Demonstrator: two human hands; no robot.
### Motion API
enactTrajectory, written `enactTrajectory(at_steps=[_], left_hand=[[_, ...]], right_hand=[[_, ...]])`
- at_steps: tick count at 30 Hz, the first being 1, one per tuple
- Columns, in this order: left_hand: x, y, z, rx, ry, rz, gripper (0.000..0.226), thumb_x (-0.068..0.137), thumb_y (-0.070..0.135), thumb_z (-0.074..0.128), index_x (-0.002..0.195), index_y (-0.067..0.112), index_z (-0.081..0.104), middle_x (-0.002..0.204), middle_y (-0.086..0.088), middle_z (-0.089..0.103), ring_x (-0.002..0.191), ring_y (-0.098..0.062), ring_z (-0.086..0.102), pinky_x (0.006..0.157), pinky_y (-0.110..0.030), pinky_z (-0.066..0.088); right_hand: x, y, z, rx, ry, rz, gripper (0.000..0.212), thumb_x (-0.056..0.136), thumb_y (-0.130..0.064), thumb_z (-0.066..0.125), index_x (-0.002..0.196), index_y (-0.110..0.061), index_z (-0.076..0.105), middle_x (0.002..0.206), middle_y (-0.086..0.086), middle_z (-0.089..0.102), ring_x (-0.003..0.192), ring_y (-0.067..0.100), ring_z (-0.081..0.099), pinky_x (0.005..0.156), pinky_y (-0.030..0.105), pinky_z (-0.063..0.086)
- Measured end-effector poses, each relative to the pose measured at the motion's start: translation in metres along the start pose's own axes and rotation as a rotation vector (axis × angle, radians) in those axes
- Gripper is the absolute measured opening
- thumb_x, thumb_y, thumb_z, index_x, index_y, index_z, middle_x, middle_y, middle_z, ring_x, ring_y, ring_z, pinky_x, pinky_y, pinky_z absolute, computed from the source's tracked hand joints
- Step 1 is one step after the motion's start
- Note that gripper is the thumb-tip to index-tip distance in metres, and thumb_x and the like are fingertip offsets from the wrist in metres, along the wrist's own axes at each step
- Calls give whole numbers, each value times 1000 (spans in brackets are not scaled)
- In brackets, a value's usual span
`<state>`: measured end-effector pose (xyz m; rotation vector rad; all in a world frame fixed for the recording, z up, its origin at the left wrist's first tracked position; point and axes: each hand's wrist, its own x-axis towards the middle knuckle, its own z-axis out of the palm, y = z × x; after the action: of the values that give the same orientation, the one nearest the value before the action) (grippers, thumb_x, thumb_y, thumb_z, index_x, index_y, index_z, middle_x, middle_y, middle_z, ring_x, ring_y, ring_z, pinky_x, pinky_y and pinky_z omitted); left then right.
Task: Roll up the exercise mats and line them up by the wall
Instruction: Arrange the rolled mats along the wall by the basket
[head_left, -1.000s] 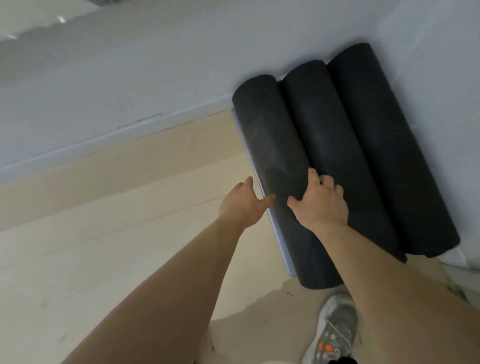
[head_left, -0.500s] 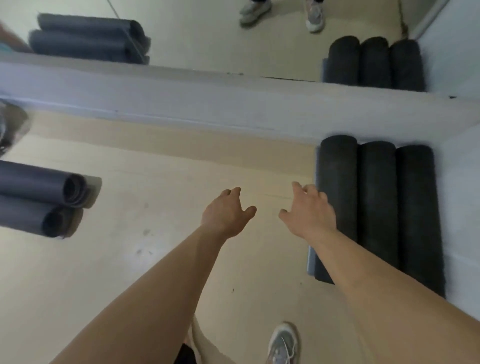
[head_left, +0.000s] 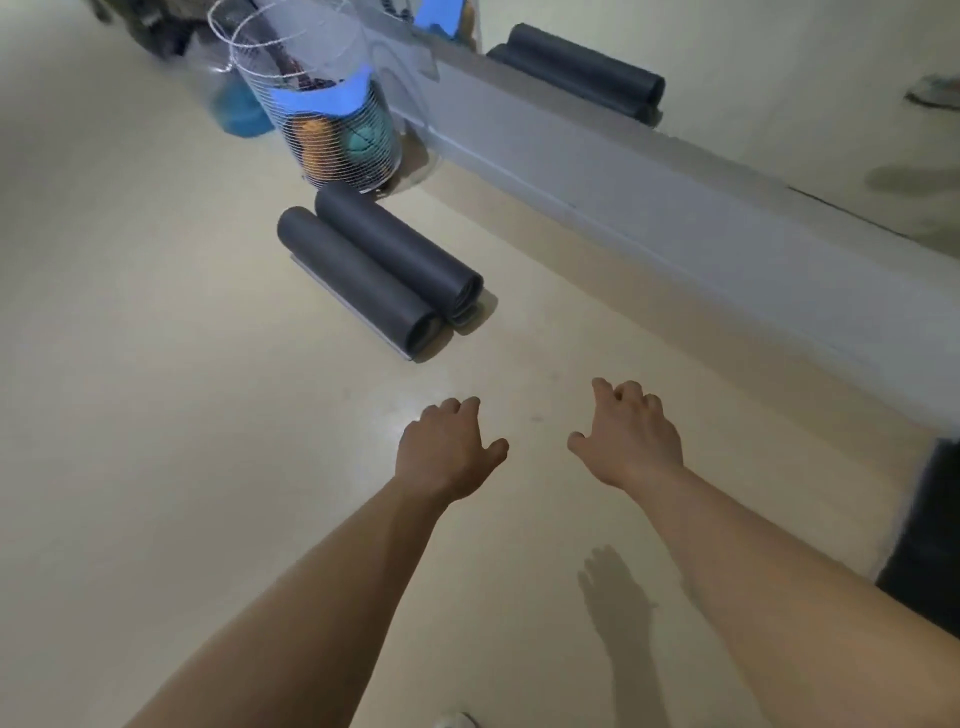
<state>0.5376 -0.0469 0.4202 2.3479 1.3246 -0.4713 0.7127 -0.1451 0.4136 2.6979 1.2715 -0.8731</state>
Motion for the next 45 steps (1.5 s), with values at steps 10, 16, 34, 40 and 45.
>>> enactTrajectory(at_steps=[10,16,34,40,45], left_hand=[[4,-231,-57,-46,18,-179,68,99,53,48,157,21,33,150,-2,48,135,-25,43,99,-39,45],[89,-303,-85,-35,-20,-208,65,100,51,47,156,20,33,150,-1,46,136,-24,41,98,-38,45],[416,-470,-210,47,-149,69,62,102,48,46,155,19,33,153,-1,43,139,-24,38,103,-39,43],[481,-498,-214,178,-276,219,65,102,49,47,157,19,32,155,-1,42,141,-23,38,107,-39,42],[529,-499,-191,204,-308,319,64,102,49,48,157,19,33,154,-1,43,141,-23,39,108,-39,41]], right_hand=[[36,-248,27,-98,-36,-252,69,96,-50,56,154,-21,30,145,9,42,126,31,43,92,40,47],[126,-315,32,-43,-70,-205,61,95,-48,57,145,-21,37,142,9,43,126,31,43,94,40,47],[375,-511,25,188,-130,207,55,96,-46,57,142,-22,40,140,9,41,130,32,41,101,43,44],[406,-550,49,384,-42,373,62,95,-48,60,147,-21,41,145,11,43,131,35,42,105,42,41],[428,-537,89,491,-77,547,65,97,-54,57,147,-17,39,146,12,39,134,33,38,105,39,40]])
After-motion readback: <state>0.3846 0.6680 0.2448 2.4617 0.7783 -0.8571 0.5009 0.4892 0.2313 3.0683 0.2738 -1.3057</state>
